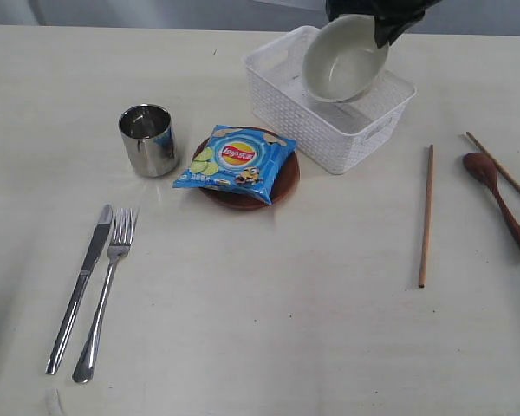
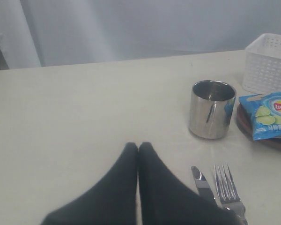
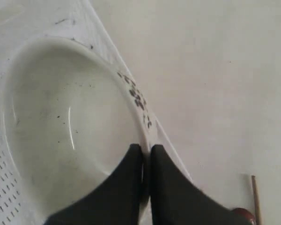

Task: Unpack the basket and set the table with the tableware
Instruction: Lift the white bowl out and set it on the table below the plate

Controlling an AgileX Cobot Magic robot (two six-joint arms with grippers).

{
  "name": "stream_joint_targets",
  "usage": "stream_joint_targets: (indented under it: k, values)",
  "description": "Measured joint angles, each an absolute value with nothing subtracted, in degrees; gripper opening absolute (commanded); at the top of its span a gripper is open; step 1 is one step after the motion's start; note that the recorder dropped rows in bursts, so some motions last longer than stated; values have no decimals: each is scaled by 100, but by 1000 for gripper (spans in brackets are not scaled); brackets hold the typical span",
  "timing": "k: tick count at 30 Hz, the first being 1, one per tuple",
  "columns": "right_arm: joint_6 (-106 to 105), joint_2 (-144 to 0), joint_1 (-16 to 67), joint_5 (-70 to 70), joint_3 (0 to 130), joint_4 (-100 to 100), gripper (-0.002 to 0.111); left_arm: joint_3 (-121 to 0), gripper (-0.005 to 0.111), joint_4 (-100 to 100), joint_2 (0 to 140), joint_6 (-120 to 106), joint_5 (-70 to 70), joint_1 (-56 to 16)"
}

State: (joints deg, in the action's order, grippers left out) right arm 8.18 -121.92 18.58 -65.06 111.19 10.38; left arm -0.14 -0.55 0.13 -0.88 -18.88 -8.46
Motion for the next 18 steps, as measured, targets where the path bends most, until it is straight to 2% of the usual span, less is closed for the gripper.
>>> stream_joint_targets:
  k: [12,18]
  values:
    - [467,-10925,1858,-6977,11053,396,0,-14,0,-55,13,-88,-1888,-846]
    - [381,-10055,1858,-6978,10226,-402,0,-14,0,-55,13,-88,-1888,-846]
